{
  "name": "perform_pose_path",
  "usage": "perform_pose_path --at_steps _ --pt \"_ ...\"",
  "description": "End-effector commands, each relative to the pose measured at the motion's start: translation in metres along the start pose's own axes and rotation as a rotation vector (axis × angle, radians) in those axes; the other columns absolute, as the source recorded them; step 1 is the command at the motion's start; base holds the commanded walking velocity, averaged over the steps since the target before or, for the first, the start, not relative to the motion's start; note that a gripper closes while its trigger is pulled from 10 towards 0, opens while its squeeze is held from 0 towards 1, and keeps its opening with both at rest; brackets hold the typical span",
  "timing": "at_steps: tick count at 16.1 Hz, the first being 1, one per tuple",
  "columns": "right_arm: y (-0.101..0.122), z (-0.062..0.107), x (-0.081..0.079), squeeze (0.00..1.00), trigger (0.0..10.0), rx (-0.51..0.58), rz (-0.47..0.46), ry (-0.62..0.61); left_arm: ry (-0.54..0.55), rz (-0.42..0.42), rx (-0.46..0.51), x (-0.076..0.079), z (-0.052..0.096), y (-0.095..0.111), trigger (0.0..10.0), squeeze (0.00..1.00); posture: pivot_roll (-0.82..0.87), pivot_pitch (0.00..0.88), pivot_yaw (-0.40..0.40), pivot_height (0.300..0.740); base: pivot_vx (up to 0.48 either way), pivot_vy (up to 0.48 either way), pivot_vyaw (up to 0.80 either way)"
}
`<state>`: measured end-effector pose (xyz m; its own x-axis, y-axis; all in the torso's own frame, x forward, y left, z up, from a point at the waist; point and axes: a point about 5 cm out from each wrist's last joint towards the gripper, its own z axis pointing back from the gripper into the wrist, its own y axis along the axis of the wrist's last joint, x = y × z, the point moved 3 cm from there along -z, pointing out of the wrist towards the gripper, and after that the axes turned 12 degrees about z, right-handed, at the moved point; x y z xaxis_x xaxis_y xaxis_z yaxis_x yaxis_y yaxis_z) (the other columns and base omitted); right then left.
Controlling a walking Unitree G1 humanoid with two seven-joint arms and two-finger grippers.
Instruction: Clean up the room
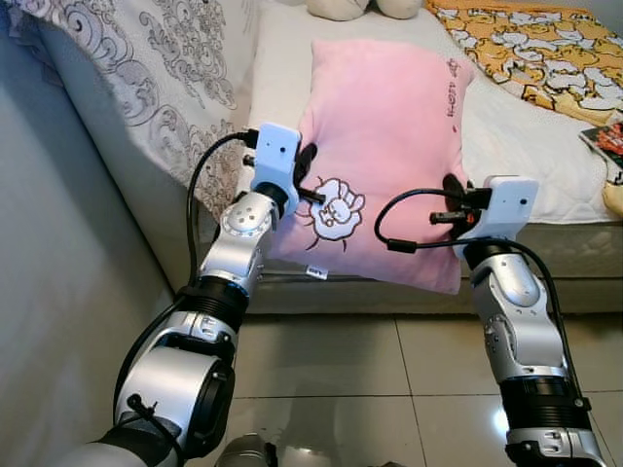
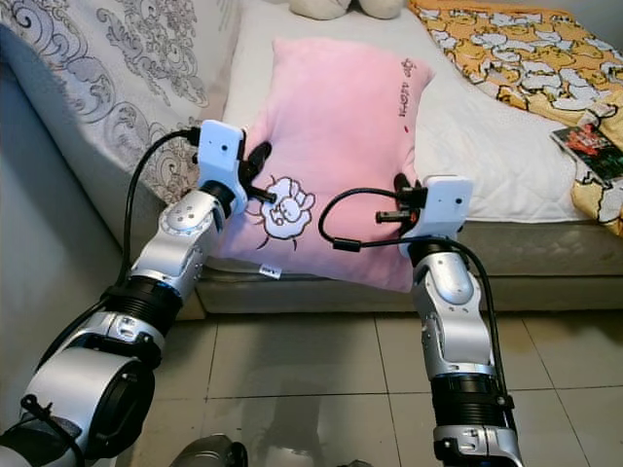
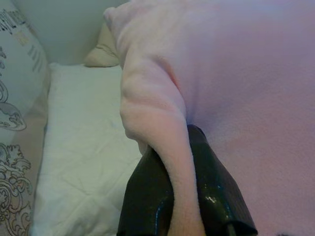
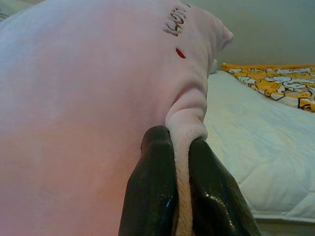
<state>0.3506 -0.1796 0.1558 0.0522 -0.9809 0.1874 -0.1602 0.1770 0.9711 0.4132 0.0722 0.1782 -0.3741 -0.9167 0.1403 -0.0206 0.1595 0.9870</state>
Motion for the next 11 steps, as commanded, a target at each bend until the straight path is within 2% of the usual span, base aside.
perform_pose_path --at_steps 1,3,5,9,11 --pt "0.0041 -0.0004 0.0139 0.00 10.0 0.019 0.000 -0.061 0.027 -0.025 0.045 -0.0039 -0.0033 0.0135 10.0 0.00 0.11 0.021 -0.031 0.740 0.000 0.000 0.00" --pt "0.0038 -0.0002 0.0141 0.00 10.0 0.018 0.000 -0.062 0.027 -0.027 0.045 -0.0036 -0.0033 0.0132 10.0 0.00 0.11 0.021 -0.030 0.740 0.000 0.000 0.00" --pt "0.0033 -0.0001 0.0144 0.00 10.0 0.018 0.000 -0.063 0.004 0.009 0.045 -0.0013 -0.0033 0.0129 10.0 0.00 0.11 0.020 -0.031 0.740 0.000 0.000 0.00" --pt "0.0030 -0.0008 0.0145 0.00 10.0 0.018 0.001 -0.064 0.018 -0.014 0.036 -0.0028 -0.0042 0.0132 10.0 0.00 0.11 0.013 -0.029 0.740 0.000 0.000 0.00" --pt "0.0032 -0.0012 0.0144 0.00 10.0 0.019 0.000 -0.065 0.031 -0.027 0.033 -0.0044 -0.0047 0.0134 10.0 0.00 0.11 0.012 -0.027 0.740 0.381 0.000 0.00"
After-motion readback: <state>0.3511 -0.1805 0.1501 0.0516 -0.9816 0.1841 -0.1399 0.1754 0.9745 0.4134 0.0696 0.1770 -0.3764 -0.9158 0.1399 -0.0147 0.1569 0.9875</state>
